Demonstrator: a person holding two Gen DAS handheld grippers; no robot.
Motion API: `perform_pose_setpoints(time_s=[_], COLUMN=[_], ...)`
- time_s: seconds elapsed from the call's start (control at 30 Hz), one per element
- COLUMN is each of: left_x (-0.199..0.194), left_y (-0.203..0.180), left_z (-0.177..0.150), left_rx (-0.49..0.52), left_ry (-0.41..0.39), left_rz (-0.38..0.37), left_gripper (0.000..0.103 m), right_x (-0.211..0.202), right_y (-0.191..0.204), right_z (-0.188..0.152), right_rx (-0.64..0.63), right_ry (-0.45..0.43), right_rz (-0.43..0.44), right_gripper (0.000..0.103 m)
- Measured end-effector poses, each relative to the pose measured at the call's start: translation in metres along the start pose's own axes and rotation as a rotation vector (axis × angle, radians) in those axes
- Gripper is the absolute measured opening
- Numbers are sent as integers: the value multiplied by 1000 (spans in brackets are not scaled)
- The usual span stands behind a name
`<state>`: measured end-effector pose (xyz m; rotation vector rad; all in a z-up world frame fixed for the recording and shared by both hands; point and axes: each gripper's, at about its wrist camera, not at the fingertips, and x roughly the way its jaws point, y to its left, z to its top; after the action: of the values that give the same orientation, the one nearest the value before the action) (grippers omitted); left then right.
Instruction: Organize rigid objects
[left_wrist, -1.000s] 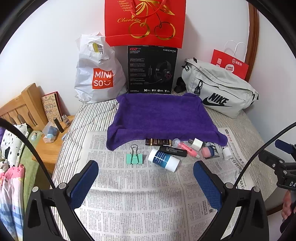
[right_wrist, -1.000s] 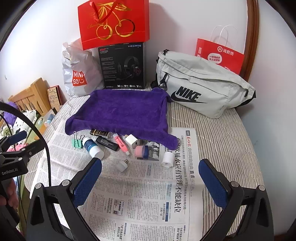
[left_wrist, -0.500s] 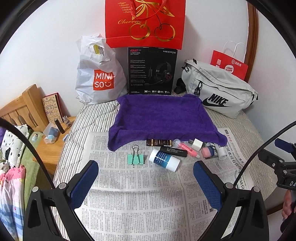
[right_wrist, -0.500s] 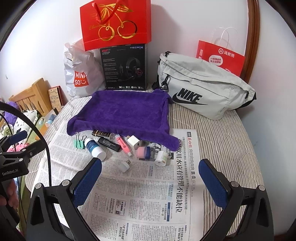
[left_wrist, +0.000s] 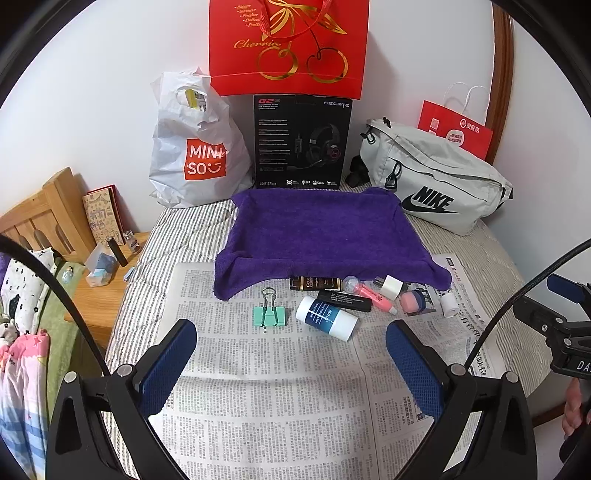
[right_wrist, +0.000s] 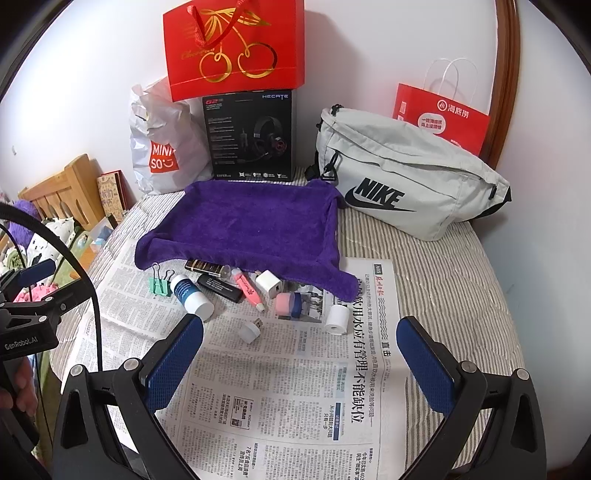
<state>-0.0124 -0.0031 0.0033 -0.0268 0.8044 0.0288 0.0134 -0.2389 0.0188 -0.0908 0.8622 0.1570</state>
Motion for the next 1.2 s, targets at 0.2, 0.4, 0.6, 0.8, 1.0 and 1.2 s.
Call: perform_pose_setpoints(time_s=[0.2,0.4,0.6,0.8,1.0,1.2], left_x=[0,-1,0,0,1,1], left_y=[-1,-1,0,1,1,2], left_z=[0,-1,-1,-1,-2,-2], left_rx=[2,6,3,5,6,7], left_ry=[-1,-1,-1,-2,-2,-3], left_rz=[0,5,8,9,9,6], left_gripper=[103,103,103,103,103,103], right_x=[0,0,0,0,0,0], right_y=[1,0,0,2,3,1], right_z=[0,-2,-3,-4,-4,-4], right_rx=[3,6,8,4,0,6], right_ry=[1,-1,-2,2,2,2], right_rz=[2,4,6,7,3,2], right_gripper=[103,103,103,103,103,103])
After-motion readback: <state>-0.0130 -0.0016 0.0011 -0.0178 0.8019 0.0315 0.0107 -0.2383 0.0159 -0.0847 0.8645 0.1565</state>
